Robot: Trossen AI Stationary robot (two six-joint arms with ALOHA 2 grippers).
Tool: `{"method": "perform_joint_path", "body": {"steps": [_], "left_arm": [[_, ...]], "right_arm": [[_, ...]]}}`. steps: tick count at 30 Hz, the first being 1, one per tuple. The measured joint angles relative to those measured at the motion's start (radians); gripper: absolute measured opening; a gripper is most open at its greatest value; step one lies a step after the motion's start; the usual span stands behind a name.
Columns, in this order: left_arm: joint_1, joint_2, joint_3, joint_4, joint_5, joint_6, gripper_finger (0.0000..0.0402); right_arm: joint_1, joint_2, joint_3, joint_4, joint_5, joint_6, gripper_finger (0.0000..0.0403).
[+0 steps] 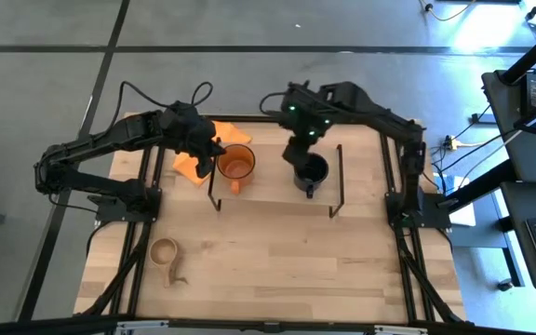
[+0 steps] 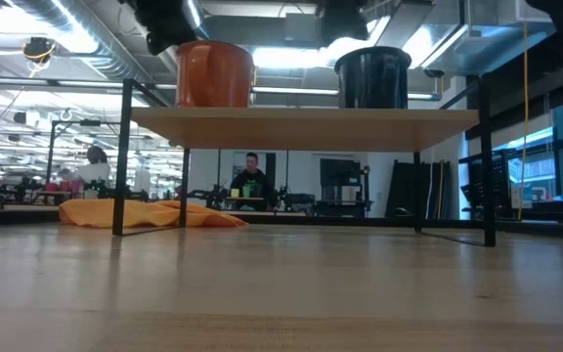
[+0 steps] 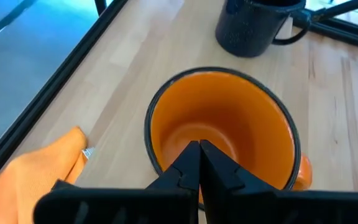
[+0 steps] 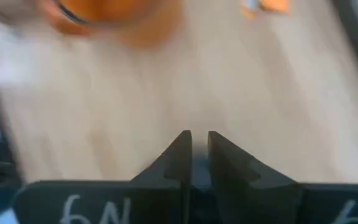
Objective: Stack small to large cups/mugs on shelf
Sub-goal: Adjust the blue mug on the shelf
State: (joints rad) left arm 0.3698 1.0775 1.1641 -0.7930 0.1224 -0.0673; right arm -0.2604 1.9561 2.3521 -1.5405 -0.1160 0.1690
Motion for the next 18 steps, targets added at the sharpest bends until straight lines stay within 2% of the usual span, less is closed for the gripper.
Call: {"method": "perform_joint_path", "body": {"steps": [3, 7, 13, 18], "left_arm": [[0.000, 0.000, 0.000, 0.006, 0.000, 0.000, 0.0000], [-0.003, 0.000, 0.000, 0.045, 0.006, -0.002, 0.0000], [-0.052, -0.003, 0.000, 0.305, 0.062, -0.044, 0.0000], [-0.077, 0.067, 0.008, 0.501, 0.103, -0.054, 0.0000]], "right_arm": [[-0.023, -0.034, -0.013, -0.025, 0.104, -0.017, 0.0063], [-0.068, -0.098, -0.094, -0.025, 0.148, -0.005, 0.0071], [-0.180, -0.218, -0.385, -0.028, 0.164, 0.118, 0.0064], [-0.248, -0.369, -0.664, 0.045, 0.110, 0.164, 0.0046]]}}
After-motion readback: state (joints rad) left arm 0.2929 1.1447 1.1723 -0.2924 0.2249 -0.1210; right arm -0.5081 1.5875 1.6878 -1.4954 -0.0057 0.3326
